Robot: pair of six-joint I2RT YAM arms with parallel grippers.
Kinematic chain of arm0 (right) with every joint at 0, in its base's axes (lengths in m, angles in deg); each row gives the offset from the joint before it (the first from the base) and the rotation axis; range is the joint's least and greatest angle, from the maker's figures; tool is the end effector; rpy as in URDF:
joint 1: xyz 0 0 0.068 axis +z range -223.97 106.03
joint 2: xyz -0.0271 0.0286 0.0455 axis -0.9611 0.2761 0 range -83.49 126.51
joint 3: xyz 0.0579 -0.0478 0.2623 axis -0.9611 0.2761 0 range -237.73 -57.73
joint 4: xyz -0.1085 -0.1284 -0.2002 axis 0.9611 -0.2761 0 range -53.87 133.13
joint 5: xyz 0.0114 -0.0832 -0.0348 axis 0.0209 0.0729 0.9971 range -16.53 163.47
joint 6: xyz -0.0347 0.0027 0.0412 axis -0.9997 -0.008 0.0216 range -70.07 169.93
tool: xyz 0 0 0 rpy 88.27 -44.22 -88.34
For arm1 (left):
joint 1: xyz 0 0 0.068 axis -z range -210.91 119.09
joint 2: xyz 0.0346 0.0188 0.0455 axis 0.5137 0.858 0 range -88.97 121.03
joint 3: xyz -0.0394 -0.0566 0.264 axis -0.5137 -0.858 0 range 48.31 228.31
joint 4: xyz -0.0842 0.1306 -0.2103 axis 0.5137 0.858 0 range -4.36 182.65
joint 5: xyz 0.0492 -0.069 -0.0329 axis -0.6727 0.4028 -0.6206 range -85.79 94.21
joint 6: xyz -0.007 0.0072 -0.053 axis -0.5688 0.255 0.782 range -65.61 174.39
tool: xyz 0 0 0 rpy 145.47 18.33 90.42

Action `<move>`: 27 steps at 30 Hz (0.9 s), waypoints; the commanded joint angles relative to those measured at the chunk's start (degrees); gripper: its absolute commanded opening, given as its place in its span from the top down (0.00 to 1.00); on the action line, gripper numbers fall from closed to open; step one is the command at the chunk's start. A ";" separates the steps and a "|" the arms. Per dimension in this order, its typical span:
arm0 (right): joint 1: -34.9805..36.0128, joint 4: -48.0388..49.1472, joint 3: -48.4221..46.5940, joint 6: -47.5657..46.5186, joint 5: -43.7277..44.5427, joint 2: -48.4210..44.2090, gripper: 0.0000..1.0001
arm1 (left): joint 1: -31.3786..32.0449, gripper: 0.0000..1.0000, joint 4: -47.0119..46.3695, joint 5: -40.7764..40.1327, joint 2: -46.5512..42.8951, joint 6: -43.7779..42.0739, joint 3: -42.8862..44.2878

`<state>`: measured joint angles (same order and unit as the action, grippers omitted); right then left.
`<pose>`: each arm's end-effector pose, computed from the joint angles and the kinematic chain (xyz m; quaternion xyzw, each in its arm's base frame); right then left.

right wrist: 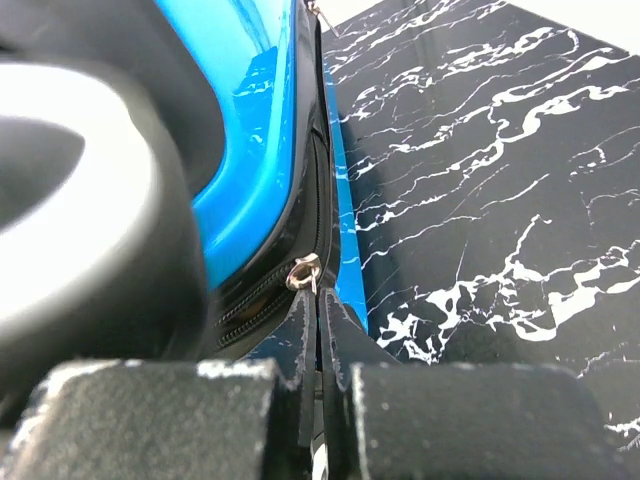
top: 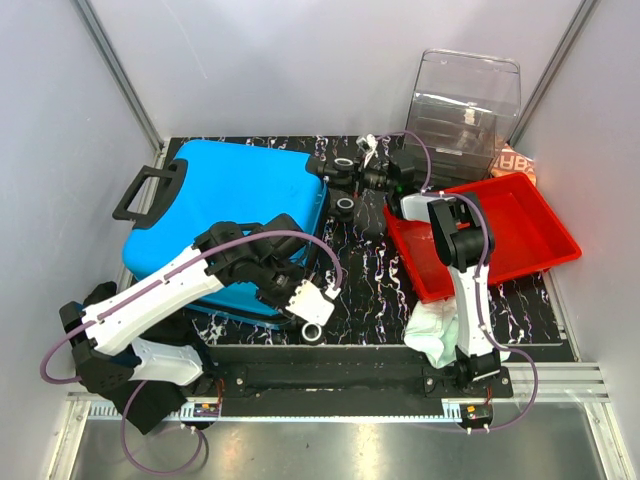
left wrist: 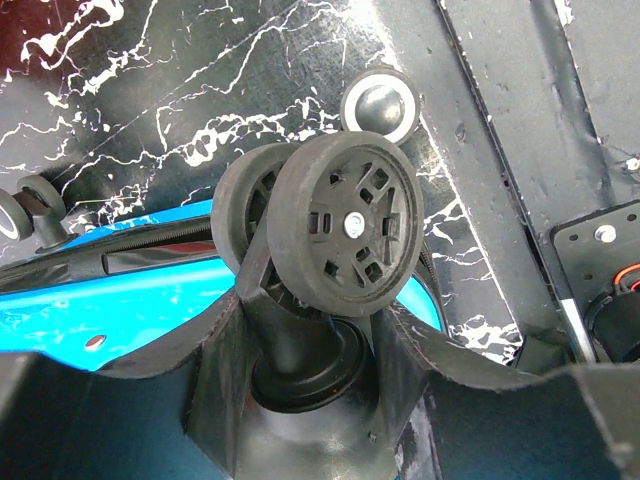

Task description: Open, take out, and arrange the luggage

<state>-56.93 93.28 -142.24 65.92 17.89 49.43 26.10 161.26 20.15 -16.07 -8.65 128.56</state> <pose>0.4706 0.1750 0.1663 -0.3403 0.6128 0.4917 0.5165 0.1103 -0.1880 0.3561 0.8556 0.4633 -0.1261 0.1936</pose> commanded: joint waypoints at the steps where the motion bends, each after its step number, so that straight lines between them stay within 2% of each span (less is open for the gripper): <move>1: -2.80 2.94 -9.53 -0.17 9.69 0.14 1.00 | 2.14 1.00 12.19 5.68 -3.65 -5.77 0.79; 5: -2.36 1.88 -11.91 1.68 8.29 1.38 1.00 | 2.14 1.00 10.88 4.80 -3.82 -5.77 0.61; 8: -1.22 3.02 -8.84 0.54 7.15 -0.72 1.00 | 2.14 1.00 6.76 1.64 -4.61 -2.71 -0.35; 11: -0.17 1.62 -5.94 -1.66 6.18 -2.75 1.00 | 2.14 0.58 2.19 -3.63 -5.32 1.42 -1.15; 12: 0.19 1.18 -4.54 -3.75 5.57 -3.19 1.00 | 2.14 0.36 1.30 -4.86 -5.40 3.00 -1.32; 13: 0.36 0.74 -3.91 -4.90 5.39 -3.81 1.00 | 2.22 0.27 0.68 -6.61 -5.75 3.80 -1.41; 16: 1.07 -1.54 -2.24 -7.64 5.65 -5.13 1.00 | 1.96 0.08 -1.16 -10.12 -6.54 6.70 -1.50; 19: 1.16 -1.37 -1.54 -7.73 5.30 -5.30 1.00 | -1.27 0.01 -3.45 -12.08 -7.68 9.08 -0.36; 21: 1.24 -1.20 -1.10 -7.38 5.30 -5.48 1.00 | -4.70 0.01 -5.03 -11.64 -7.95 11.09 1.57; 23: 1.51 -0.15 -0.22 -7.20 5.12 -5.83 1.00 | -12.16 0.02 -6.09 -11.38 -7.87 14.42 5.43; 24: 1.86 0.29 0.22 -7.20 5.12 -6.01 1.00 | -15.06 0.04 -6.27 -11.20 -7.60 15.66 6.92; 25: 2.12 0.56 0.48 -7.37 5.04 -6.18 1.00 | -20.83 0.08 -6.18 -10.76 -7.25 16.89 9.72; 27: 2.65 0.48 0.75 -7.99 5.38 -6.54 1.00 | -26.14 0.29 -5.83 -11.28 -6.99 21.46 11.85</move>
<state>-55.75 89.37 -141.78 59.91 20.95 48.19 9.93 159.38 11.17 -22.74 4.39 133.19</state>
